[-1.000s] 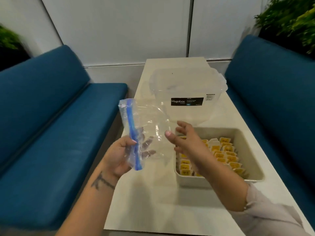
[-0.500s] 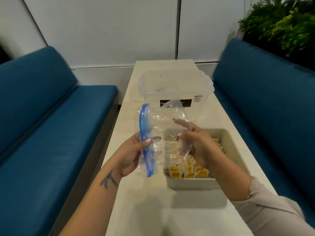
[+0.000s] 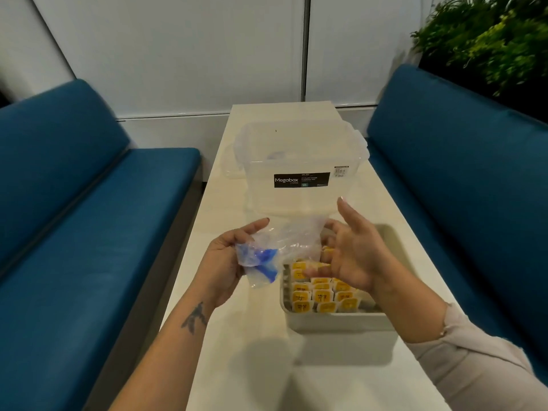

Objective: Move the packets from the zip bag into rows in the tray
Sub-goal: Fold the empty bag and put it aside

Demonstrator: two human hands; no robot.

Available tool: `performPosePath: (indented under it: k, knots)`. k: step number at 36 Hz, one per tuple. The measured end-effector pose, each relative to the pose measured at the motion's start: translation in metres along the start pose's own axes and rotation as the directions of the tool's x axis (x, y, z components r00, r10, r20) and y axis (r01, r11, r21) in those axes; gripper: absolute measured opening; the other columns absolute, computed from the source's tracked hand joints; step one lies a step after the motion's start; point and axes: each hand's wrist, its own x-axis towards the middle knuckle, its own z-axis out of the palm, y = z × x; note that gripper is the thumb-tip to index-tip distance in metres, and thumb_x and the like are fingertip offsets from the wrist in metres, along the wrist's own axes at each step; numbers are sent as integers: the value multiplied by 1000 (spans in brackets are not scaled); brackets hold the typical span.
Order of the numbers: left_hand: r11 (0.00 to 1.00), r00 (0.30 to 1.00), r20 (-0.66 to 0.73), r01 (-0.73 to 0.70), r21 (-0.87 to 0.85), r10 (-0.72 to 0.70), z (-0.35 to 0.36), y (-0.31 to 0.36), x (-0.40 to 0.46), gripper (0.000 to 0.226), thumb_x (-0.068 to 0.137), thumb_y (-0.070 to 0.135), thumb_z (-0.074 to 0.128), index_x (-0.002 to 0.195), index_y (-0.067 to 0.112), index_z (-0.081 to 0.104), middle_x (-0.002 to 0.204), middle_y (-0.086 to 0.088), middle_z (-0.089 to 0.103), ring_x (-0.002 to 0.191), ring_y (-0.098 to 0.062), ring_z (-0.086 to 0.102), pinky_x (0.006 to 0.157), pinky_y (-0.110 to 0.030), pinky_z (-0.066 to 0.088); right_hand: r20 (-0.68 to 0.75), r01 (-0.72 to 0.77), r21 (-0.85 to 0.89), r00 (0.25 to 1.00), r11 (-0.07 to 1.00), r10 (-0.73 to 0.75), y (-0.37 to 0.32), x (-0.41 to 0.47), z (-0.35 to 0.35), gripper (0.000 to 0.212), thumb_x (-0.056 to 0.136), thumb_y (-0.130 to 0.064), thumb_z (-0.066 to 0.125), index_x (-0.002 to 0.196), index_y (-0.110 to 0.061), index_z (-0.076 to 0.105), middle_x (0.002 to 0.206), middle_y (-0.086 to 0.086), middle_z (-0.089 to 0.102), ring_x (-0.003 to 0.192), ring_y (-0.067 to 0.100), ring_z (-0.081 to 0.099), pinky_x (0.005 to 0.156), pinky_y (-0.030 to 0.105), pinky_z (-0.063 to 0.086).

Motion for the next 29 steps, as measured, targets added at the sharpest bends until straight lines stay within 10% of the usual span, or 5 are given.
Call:
performPosePath:
  k: [3,9,14,23,29]
  knots:
    - [987,997,-32,-68,143,73,7,2,1,54,91,-7,39,54,20,68,106,12,70,90,-10,66,65,-23,55,88,-125,4,988,992,124,-1,1,2,100,52,-73,71,132,-18,46,131,18,56,110,47,59,92,62,45]
    - [902,998,25,-66,428,61,0,1,3,40,91,-12,35,72,5,66,120,15,63,108,-16,58,75,-25,57,-65,-55,-230,997,972,41,-7,-2,11,34,79,5,64,111,-3,58,107,16,65,86,29,67,70,36,58]
    - [779,992,71,38,626,-105,7,11,4,47,88,-16,33,74,10,69,122,8,55,98,-15,58,68,-14,54,-189,90,-608,949,789,-253,-5,0,15,33,74,12,67,97,-12,64,94,8,66,79,22,66,62,29,57]
    - [754,973,-160,232,614,-169,20,13,10,30,93,-4,39,105,6,64,94,-11,66,80,-21,65,58,-20,55,366,312,-927,646,-206,-669,20,-14,47,40,89,-11,59,128,-20,59,112,2,54,99,18,50,83,33,50]
    - [838,917,-167,398,373,-361,30,35,7,9,93,0,48,93,-1,57,81,-15,59,65,-12,67,63,-16,55,490,274,-842,746,-464,-450,32,-22,45,92,72,-54,72,147,-25,27,143,-1,38,128,21,33,102,37,41]
